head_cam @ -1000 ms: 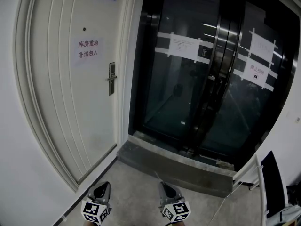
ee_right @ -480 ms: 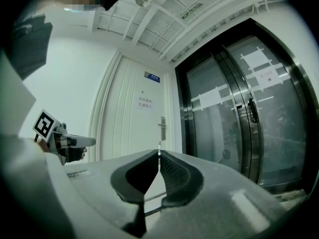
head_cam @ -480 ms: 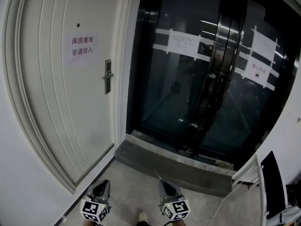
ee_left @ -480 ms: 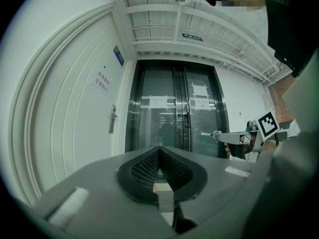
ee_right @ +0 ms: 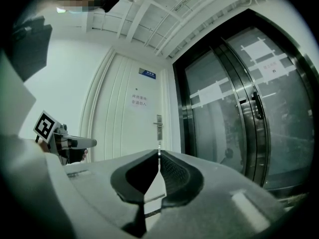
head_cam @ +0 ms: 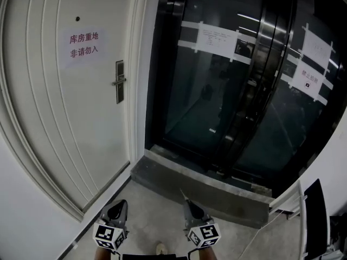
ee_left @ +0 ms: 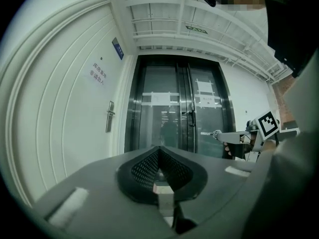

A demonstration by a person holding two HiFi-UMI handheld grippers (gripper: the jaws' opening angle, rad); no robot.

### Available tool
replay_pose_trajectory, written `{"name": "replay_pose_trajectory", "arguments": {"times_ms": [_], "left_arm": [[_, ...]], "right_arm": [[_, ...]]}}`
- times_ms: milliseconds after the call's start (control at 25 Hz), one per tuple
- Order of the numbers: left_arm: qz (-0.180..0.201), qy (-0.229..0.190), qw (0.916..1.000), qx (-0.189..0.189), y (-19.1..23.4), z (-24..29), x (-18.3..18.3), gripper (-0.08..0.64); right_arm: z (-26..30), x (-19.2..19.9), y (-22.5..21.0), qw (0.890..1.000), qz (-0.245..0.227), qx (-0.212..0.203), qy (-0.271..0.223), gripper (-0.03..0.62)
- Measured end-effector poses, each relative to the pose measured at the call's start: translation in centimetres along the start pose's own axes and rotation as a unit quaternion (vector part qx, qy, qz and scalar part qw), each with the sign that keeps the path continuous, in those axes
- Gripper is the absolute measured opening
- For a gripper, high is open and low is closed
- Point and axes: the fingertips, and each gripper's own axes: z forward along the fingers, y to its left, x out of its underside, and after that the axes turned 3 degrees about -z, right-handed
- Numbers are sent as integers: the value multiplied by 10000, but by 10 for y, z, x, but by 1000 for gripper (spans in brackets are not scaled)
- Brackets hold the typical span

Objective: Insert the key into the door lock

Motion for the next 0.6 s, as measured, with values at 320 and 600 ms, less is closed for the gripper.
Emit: {"name": "replay_pose_trajectory", "arguments": {"times_ms": [320, 600], "left_arm": [[45, -6, 9998, -176, 10, 72, -4, 2], [173, -212, 9987, -420, 14, 132, -11, 2]], "right_arm": [[54, 6, -51, 9998, 51, -190, 78, 11], [92, 14, -105, 9994, 120, -322, 47, 11]]}}
